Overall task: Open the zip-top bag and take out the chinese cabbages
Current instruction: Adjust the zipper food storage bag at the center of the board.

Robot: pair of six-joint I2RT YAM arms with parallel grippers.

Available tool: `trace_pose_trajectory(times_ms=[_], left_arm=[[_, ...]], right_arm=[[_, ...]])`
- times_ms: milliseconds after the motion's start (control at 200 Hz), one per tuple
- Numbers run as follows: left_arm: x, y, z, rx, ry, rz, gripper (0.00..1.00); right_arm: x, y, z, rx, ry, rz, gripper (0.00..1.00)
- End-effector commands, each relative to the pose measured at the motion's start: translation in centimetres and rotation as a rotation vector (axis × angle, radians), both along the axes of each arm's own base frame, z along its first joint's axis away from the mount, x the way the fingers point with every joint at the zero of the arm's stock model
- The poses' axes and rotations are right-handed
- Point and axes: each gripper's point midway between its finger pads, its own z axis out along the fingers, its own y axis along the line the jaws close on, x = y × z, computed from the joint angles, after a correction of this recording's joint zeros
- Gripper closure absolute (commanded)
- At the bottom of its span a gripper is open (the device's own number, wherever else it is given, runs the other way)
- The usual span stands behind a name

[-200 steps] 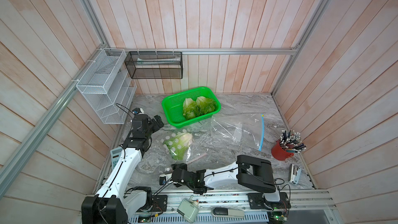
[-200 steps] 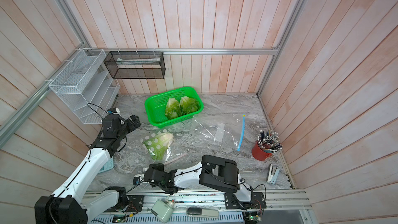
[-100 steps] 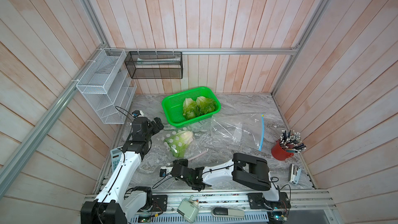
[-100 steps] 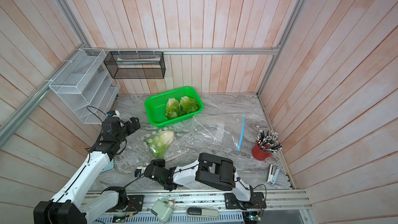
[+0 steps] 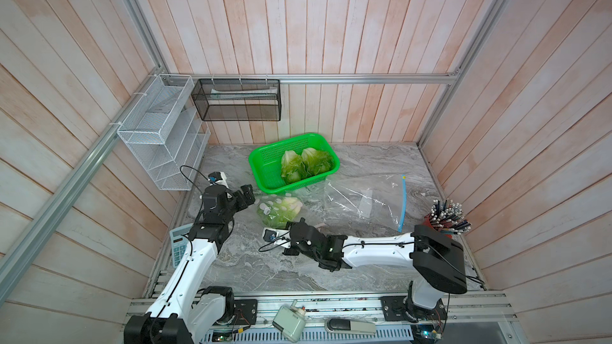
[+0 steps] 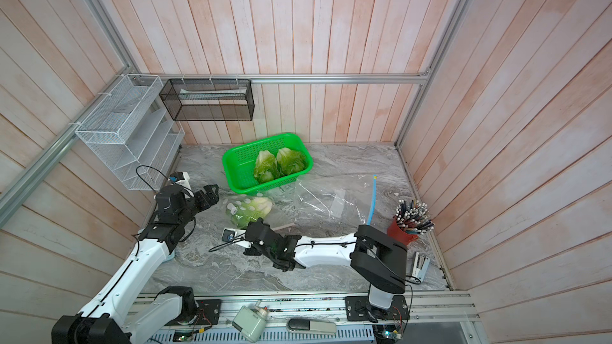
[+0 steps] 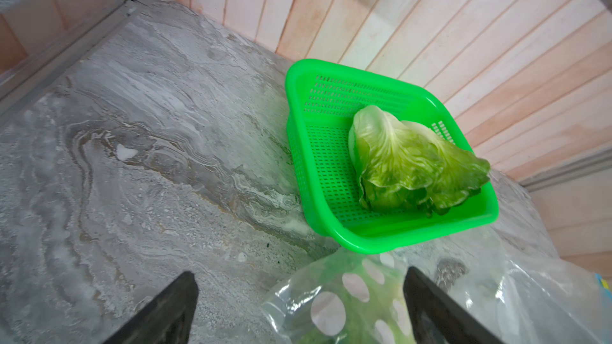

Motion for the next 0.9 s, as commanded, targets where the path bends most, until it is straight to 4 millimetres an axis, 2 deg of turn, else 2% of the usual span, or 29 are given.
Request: trace_pose_trajectory(times_ms=[0,130,395,565,760,895], left_arm=[[-0.7,-2.8,1.3,-0.007,-0.076,-0.160,0.13],[-1.9,-6.1,1.6,0.026,-0.099,-0.306,0.27],[-4.7,-11.5,2.6,-0.021,-0.186,-0.642,0.41],[-6.2,-13.4,3.6,-0.020,-0.231,-0.786,0.49],[-7.6,-14.6,4.5,-0.020,-0.262,-0.880,0.55],[-8.3,-16.0,4.1,0.005,-0.244,-0.932,0.58]], right_arm=[[-0.7,-1.2,-0.3,0.041,0.148,0.049,1.00],[0.6,-2.6,0.9,0.101,0.209,0.039,1.00],[2.1,-4.1,2.4,0.166,0.282,0.056,1.00],[2.9,-4.9,3.5,0.206,0.330,0.075,1.00],[4.2,-6.0,3.9,0.227,0.356,0.062,1.00],[4.7,-6.5,4.1,0.242,0.377,0.058,1.00]])
